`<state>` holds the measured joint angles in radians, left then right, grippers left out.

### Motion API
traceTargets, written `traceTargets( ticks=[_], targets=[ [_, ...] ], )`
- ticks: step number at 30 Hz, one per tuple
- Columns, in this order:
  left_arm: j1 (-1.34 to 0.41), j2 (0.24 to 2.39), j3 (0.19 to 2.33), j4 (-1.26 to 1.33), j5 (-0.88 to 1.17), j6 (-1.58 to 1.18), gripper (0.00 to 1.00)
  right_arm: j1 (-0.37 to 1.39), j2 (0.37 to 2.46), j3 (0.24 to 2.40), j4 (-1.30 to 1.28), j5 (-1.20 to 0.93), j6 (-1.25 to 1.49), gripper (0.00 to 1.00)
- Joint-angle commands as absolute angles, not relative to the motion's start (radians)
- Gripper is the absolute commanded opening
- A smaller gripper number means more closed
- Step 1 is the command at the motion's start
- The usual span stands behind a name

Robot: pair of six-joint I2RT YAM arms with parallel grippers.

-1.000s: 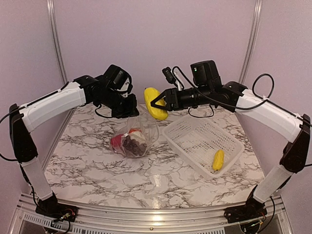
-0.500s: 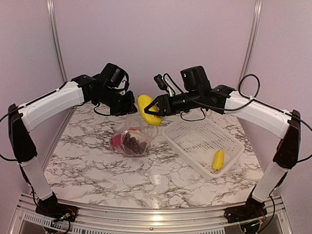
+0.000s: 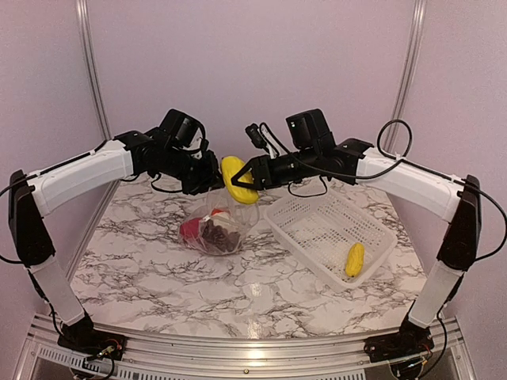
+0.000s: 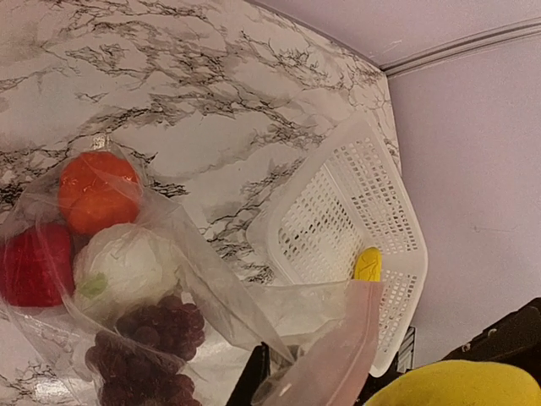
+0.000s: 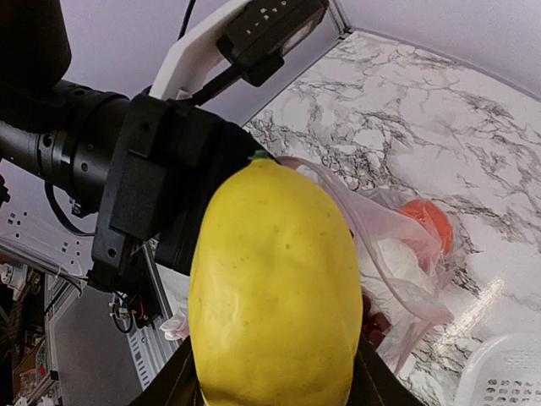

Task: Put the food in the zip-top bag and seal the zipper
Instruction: Place the fake fruit in the zipper food storage bag, then pass from the left arm to the right

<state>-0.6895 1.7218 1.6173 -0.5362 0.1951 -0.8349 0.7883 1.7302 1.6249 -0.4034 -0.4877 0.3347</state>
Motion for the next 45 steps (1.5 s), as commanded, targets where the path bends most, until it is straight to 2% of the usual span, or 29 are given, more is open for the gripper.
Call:
traceTargets(
  ticks=[1,7,9,16,23,30,38,40,42,44,45],
  targets=[
    [-0.675,1.686,1.644,-0.523,0.214,-0.846,0.09,0.796,1.760,1.649,-0.416,-0.421,0.313,0.40],
    [-0.663,1.658,1.639,-0.534,0.182,-0.846,0.09,0.821,1.763,1.658,-0.480,-0.378,0.284,0.63],
    [-0.660,1.653,1.630,-0.527,0.181,-0.849,0.09,0.822,1.767,1.652,-0.489,-0.402,0.280,0.66],
    [-0.653,1.647,1.615,-0.528,0.179,-0.850,0.09,0.822,1.743,1.724,-0.561,-0.398,0.286,0.68],
    [-0.650,1.644,1.624,-0.567,0.190,-0.823,0.10,0.822,1.685,1.733,-0.703,-0.142,0.331,0.62],
    [-0.650,1.667,1.659,-0.609,0.244,-0.743,0.11,0.820,1.766,1.667,-0.756,-0.194,0.372,0.60],
    [-0.650,1.674,1.688,-0.704,0.231,-0.646,0.14,0.813,1.839,1.736,-0.701,-0.201,0.376,0.40],
    [-0.650,1.673,1.688,-0.715,0.228,-0.616,0.17,0.809,1.860,1.766,-0.703,-0.208,0.372,0.21],
    [-0.654,1.667,1.689,-0.730,0.234,-0.574,0.25,0.807,1.874,1.809,-0.715,-0.241,0.382,0.06],
    [-0.670,1.642,1.687,-0.761,0.197,-0.503,0.39,0.807,1.863,1.846,-0.710,-0.255,0.402,0.02],
    [-0.684,1.630,1.686,-0.780,0.161,-0.476,0.41,0.807,1.852,1.848,-0.700,-0.259,0.417,0.01]
  ],
)
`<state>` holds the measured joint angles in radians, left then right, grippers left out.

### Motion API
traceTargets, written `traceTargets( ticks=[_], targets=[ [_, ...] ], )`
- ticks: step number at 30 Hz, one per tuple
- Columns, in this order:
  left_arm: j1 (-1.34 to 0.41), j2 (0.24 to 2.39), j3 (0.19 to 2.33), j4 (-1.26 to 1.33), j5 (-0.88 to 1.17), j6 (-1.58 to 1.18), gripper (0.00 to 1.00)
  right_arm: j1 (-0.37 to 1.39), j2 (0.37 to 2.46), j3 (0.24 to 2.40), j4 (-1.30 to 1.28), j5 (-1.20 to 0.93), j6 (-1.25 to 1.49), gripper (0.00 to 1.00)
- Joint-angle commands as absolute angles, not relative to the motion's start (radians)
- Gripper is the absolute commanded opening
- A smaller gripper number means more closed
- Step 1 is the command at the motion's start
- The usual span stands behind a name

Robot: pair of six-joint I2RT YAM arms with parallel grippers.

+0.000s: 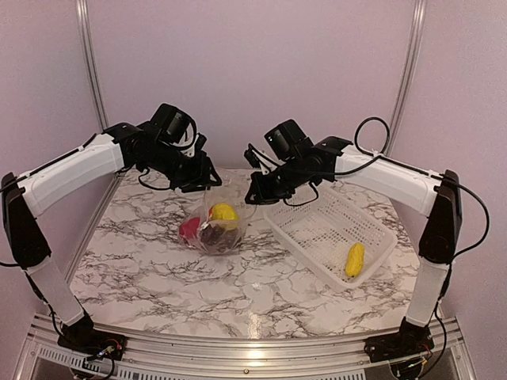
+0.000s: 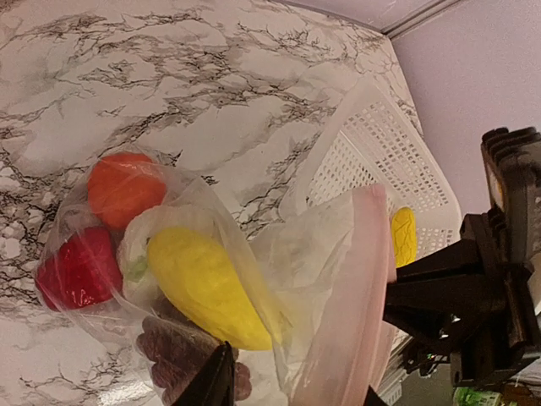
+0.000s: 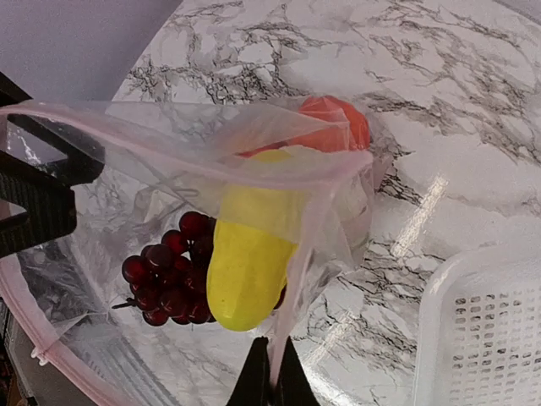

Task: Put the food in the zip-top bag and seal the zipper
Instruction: Pass from the left arm to the right, then pass from the right arm to the left

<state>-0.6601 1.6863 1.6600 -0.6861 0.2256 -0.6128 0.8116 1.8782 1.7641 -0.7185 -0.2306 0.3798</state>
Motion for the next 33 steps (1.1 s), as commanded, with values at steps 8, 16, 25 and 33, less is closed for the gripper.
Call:
traceTargets(
  ticks=[8,16,25,33],
  targets=[
    [-0.790,1.594,1.723,-0.937,-0.075,-0.455,0.40,0.805,1.827,1.842,-0.659,-0.274,0.486,0.00],
    [-0.852,1.609,1.717,-1.028,-0.189,-0.544,0.38,0.796,1.831,1.836,-0.626,-0.289,0.521,0.00],
    [-0.854,1.624,1.703,-0.986,-0.182,-0.597,0.22,0.795,1.813,1.798,-0.607,-0.307,0.532,0.01],
    [-0.853,1.628,1.710,-0.940,-0.160,-0.602,0.00,0.790,1.774,1.794,-0.670,-0.311,0.511,0.20]
  ],
)
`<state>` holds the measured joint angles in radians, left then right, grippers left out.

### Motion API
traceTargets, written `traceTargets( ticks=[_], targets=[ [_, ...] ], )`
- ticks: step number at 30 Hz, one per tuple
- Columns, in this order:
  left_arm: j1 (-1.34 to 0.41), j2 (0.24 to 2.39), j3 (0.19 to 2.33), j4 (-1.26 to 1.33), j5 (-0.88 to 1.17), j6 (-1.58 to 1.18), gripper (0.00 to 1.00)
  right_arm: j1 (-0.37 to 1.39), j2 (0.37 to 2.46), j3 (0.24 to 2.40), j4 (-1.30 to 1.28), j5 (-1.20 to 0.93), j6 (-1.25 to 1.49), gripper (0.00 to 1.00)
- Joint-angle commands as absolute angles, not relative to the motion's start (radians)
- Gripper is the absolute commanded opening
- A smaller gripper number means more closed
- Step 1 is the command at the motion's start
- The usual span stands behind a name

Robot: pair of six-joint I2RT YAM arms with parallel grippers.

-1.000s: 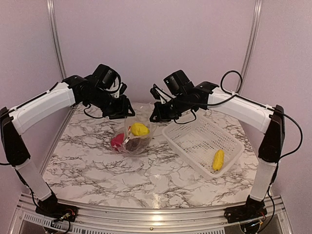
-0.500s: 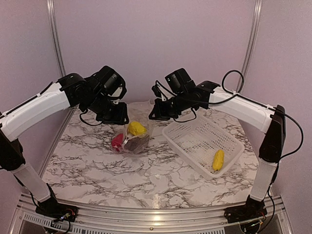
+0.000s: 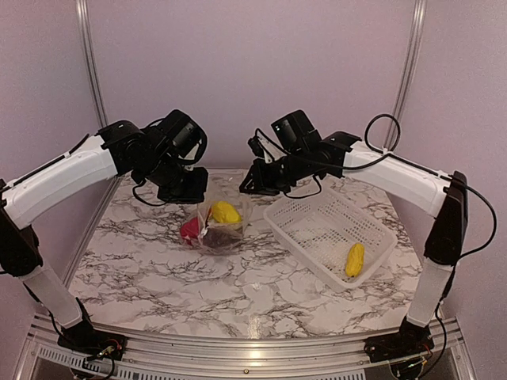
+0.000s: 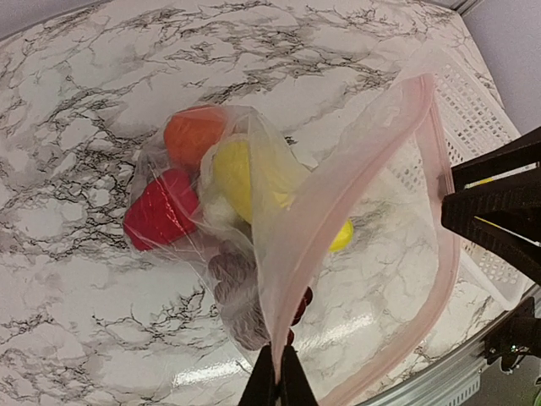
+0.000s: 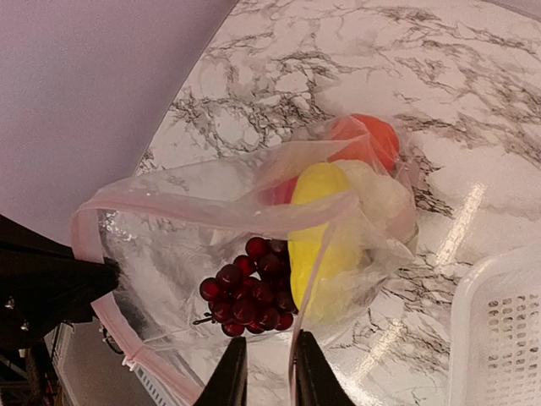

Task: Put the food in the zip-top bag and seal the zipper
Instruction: Pass from the right arm to the left

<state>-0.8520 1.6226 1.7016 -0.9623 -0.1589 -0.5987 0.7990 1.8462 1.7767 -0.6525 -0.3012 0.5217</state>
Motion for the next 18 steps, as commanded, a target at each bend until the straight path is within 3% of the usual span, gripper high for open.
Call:
traceTargets(
  ticks=[1,7,18],
  targets=[
    [-0.854,1.626,1.710,-0.937,-0.159,-0.601,0.00,0.788,1.762,1.794,-0.698,-0.311,0.511,0.24],
    [-0.853,1.616,1.690,-0.904,-0.139,-0.590,0.00,0.749,1.608,1.675,-0.757,-0.313,0.509,0.43],
    [-0.853,1.618,1.670,-0.849,-0.084,-0.580,0.00,0.585,1.386,1.392,-0.870,-0.098,0.535,0.45]
  ],
)
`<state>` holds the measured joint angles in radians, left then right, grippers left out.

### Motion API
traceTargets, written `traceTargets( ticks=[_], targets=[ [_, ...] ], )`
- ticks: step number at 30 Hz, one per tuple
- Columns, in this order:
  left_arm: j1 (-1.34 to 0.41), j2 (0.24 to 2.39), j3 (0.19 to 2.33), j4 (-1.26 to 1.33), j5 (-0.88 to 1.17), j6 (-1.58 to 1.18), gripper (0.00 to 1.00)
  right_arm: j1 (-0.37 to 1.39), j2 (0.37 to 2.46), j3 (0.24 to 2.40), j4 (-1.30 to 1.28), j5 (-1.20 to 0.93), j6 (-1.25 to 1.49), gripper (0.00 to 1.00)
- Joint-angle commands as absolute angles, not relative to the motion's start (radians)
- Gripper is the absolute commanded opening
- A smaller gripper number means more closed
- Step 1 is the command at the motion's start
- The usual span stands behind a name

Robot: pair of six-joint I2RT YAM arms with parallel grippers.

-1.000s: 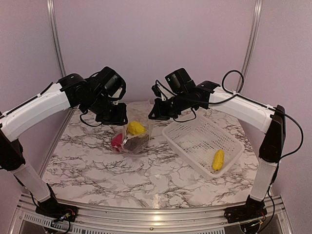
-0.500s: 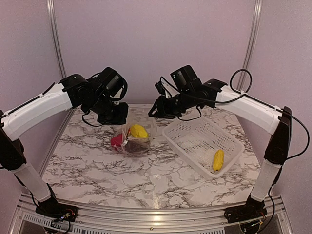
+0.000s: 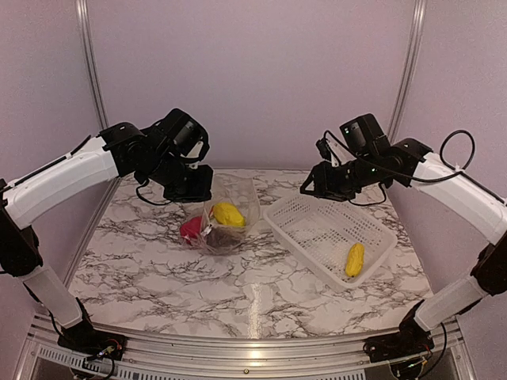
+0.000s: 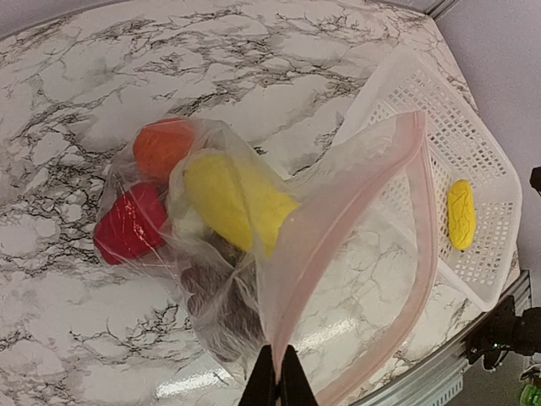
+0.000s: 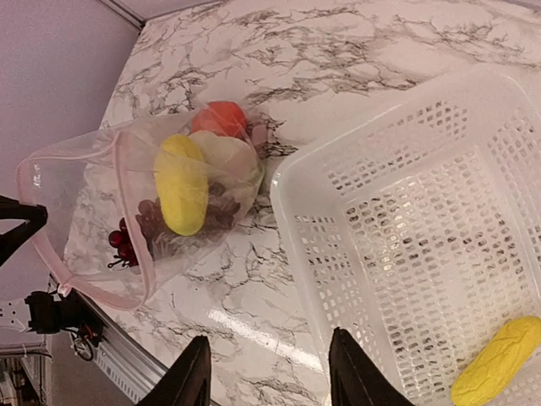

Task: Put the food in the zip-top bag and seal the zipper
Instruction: Pass from the right arm to the left, then pick up the fake fruit from the bin.

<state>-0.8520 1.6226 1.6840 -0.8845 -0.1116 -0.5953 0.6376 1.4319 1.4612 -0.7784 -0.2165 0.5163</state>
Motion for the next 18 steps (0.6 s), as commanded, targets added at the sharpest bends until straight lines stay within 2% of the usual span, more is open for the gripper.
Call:
traceTargets(
  ticks=[1,10,16,18],
  targets=[
    [-0.854,1.619,1.671,-0.847,-0.082,-0.578,0.00,0.564,1.370,1.359,-0.874,-0.092,0.547,0.45],
    [-0.854,1.622,1.660,-0.830,-0.063,-0.569,0.00,0.438,1.234,1.061,-0.874,-0.006,0.628,0.50],
    [-0.853,1.626,1.650,-0.822,-0.056,-0.555,0.00,0.409,1.215,0.905,-0.798,0.026,0.672,0.49],
    [-0.854,1.626,1.648,-0.822,-0.057,-0.552,0.00,0.410,1.233,0.897,-0.785,0.024,0.678,0.45]
  ],
)
